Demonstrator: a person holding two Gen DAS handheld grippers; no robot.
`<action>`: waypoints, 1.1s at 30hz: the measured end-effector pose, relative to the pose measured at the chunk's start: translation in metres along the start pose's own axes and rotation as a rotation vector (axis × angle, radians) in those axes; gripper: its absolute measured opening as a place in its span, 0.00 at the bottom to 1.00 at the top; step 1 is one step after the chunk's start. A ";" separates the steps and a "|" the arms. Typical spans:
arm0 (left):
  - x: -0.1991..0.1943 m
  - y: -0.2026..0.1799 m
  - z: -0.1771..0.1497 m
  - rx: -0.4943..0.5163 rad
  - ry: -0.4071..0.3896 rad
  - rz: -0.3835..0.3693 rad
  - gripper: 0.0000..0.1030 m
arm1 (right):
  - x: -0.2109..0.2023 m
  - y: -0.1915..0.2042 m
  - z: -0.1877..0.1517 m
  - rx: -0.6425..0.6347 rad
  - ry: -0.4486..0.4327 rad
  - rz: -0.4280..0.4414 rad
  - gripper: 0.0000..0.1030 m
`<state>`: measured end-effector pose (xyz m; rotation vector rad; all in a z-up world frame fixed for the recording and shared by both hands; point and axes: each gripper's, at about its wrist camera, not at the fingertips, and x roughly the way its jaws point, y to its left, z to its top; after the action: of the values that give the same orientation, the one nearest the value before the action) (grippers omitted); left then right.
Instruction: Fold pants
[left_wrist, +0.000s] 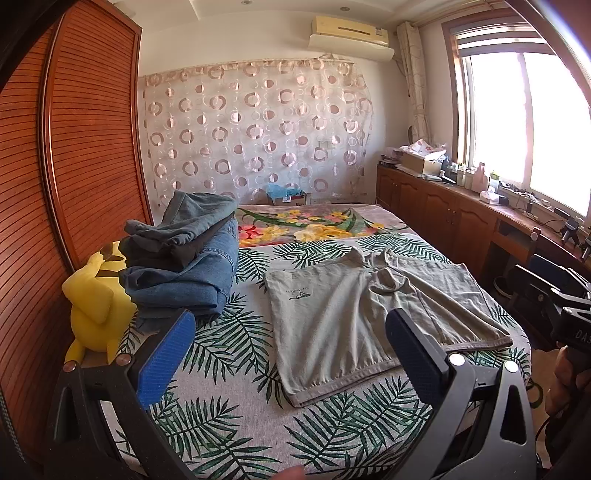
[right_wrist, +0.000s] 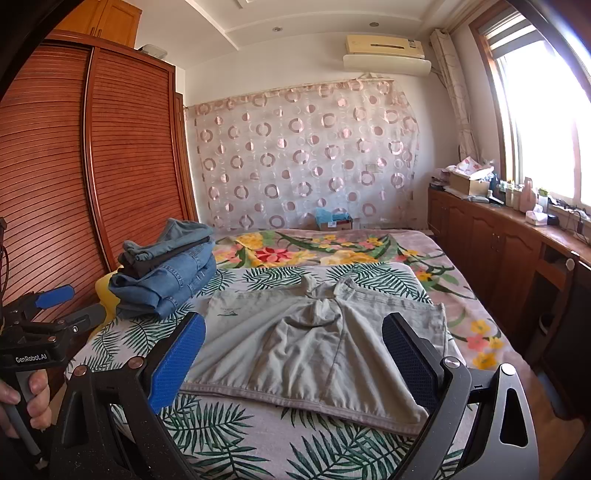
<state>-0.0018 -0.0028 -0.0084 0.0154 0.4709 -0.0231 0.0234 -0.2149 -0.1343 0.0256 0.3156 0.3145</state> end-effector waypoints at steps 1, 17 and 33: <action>0.000 0.000 0.000 0.001 0.001 -0.001 1.00 | 0.000 0.000 0.000 0.000 0.000 -0.001 0.94; 0.027 -0.004 -0.010 0.021 0.075 -0.051 1.00 | 0.010 -0.012 -0.008 0.001 0.032 -0.012 0.94; 0.086 -0.024 -0.026 0.096 0.173 -0.120 1.00 | 0.037 -0.039 -0.012 -0.006 0.116 -0.074 0.92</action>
<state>0.0624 -0.0275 -0.0708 0.0842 0.6433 -0.1638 0.0652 -0.2411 -0.1597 -0.0098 0.4295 0.2434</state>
